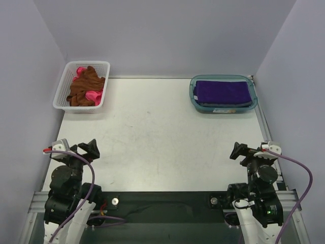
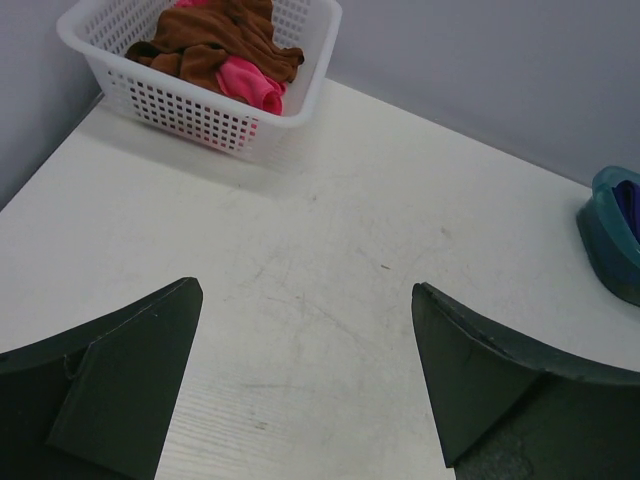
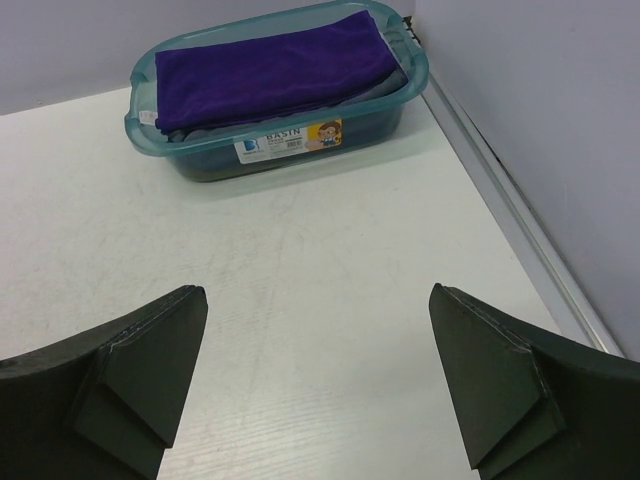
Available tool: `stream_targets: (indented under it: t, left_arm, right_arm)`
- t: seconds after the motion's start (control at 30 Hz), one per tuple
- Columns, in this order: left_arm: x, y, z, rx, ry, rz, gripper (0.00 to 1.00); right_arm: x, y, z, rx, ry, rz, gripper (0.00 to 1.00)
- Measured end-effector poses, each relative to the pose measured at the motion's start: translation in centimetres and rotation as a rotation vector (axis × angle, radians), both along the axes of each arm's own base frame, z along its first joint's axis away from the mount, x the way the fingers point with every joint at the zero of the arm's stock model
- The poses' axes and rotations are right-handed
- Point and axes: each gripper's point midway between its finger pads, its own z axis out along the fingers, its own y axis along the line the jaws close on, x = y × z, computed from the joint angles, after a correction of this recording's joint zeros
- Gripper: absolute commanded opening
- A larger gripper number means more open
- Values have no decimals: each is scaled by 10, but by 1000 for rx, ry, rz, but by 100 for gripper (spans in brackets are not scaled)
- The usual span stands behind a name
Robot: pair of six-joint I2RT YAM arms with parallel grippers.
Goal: Fold and stack the towels
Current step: Neatly place the folded towel into the bin
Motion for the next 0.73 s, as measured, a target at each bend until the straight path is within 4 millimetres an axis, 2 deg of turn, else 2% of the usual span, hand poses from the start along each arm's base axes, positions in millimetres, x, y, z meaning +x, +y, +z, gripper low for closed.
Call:
stream_targets:
  t: [0.37,0.73]
  left_arm:
    - [5,5,-10,-11,9,39,98]
    - [6,7,-10,-24,4,56,97]
  right_arm:
    - [0,3,0,1,2,17,100]
    - [-1,9,3,4,-2,51,100]
